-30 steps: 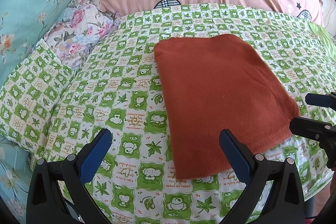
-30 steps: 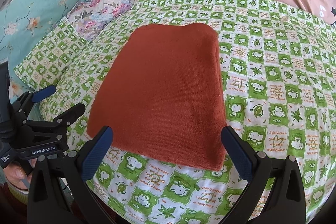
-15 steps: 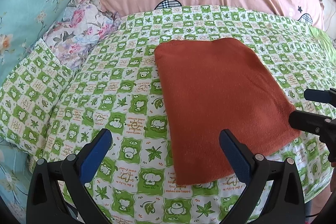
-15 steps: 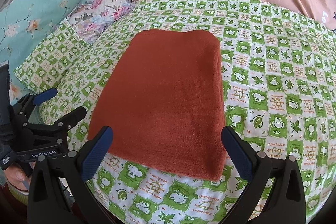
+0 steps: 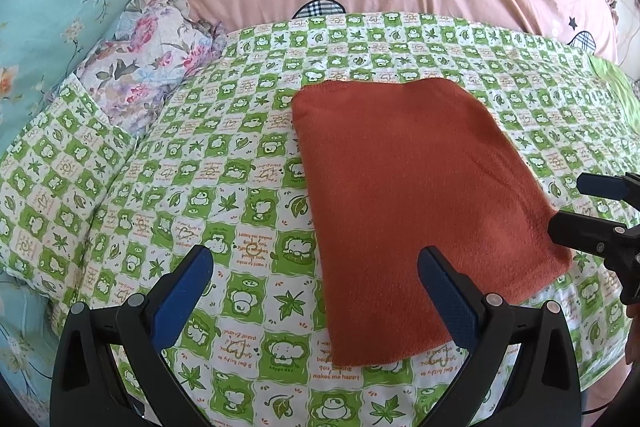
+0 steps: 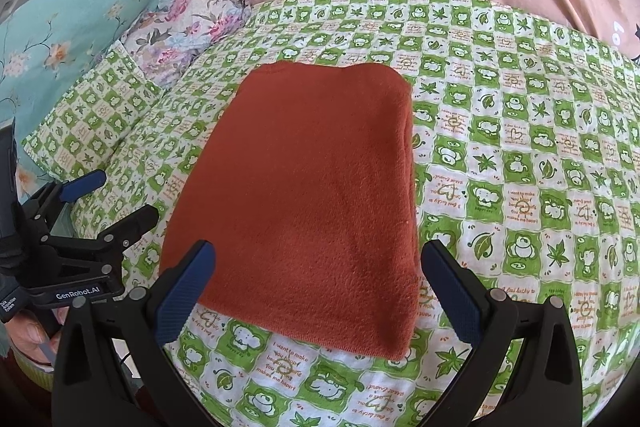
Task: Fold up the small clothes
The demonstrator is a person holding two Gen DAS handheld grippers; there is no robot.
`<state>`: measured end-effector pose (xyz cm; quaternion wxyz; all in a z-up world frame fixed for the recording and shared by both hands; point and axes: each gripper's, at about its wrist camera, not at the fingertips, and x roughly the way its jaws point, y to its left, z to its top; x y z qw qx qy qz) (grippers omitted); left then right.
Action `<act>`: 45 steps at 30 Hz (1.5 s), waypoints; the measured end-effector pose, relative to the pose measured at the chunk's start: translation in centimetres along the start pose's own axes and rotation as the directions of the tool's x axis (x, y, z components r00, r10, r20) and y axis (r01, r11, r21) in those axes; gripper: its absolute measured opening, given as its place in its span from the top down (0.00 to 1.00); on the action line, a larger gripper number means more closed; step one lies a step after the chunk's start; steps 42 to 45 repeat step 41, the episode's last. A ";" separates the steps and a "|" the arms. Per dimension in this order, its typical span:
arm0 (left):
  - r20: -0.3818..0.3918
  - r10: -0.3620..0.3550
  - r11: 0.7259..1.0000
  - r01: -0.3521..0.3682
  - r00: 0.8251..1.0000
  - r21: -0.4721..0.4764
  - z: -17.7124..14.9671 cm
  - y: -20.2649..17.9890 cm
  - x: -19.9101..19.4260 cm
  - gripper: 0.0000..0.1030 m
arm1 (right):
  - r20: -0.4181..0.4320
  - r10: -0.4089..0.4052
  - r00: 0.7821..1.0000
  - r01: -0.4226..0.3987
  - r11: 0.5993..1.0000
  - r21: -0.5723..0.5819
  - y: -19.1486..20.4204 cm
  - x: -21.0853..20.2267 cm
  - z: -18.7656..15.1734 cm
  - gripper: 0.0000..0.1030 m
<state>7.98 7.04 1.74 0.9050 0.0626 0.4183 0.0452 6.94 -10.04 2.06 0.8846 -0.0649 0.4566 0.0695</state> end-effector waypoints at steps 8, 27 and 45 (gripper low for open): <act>-0.003 0.000 1.000 0.000 1.000 0.009 0.5 -0.4 0.5 0.01 | -0.007 0.005 1.000 -0.005 1.000 0.007 -0.5 0.5 0.5 0.01; 0.000 -0.047 0.999 0.047 0.999 0.002 3.0 -0.1 2.1 0.01 | -0.030 0.004 1.000 -0.003 0.999 0.044 -2.9 2.9 3.1 0.01; -0.025 -0.020 1.000 0.020 0.999 -0.015 4.9 0.4 4.3 0.01 | -0.053 0.015 0.998 -0.011 0.998 0.062 -4.2 4.0 4.1 0.01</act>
